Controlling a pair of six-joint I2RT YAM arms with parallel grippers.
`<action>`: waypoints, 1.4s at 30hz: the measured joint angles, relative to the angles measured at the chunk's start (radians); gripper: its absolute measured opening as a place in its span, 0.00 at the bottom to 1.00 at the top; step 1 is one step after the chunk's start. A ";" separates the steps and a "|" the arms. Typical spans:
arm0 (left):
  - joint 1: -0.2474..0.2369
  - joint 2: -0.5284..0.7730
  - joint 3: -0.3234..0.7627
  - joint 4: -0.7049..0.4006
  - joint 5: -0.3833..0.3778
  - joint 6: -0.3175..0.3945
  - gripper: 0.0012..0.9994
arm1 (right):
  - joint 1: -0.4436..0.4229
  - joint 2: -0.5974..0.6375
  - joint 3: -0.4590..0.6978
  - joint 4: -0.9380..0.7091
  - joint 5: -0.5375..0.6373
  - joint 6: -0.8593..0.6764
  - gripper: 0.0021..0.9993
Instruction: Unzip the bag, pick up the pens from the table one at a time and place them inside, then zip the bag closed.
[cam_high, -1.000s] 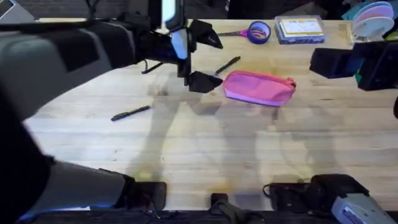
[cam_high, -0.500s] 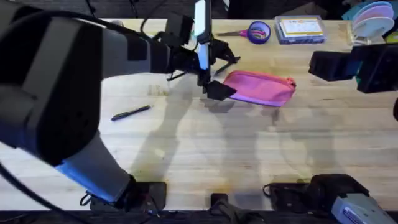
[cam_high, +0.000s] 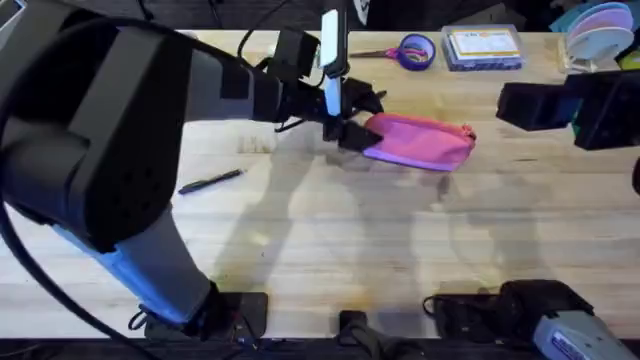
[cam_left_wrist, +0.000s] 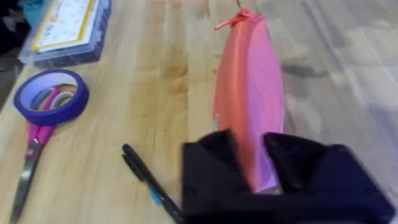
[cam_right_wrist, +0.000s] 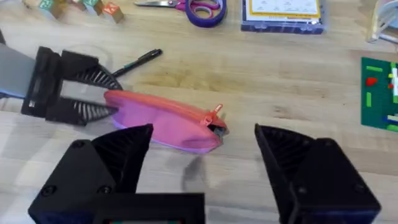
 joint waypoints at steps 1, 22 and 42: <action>0.000 0.000 0.000 0.010 -0.002 0.000 0.35 | 0.000 0.000 0.000 0.000 0.000 0.000 1.00; 0.001 0.003 0.000 0.035 -0.010 -0.003 0.04 | 0.000 0.094 0.002 -0.031 0.075 0.150 1.00; 0.001 0.003 0.000 0.035 -0.009 -0.003 0.04 | 0.000 0.334 0.002 -0.022 0.087 0.335 1.00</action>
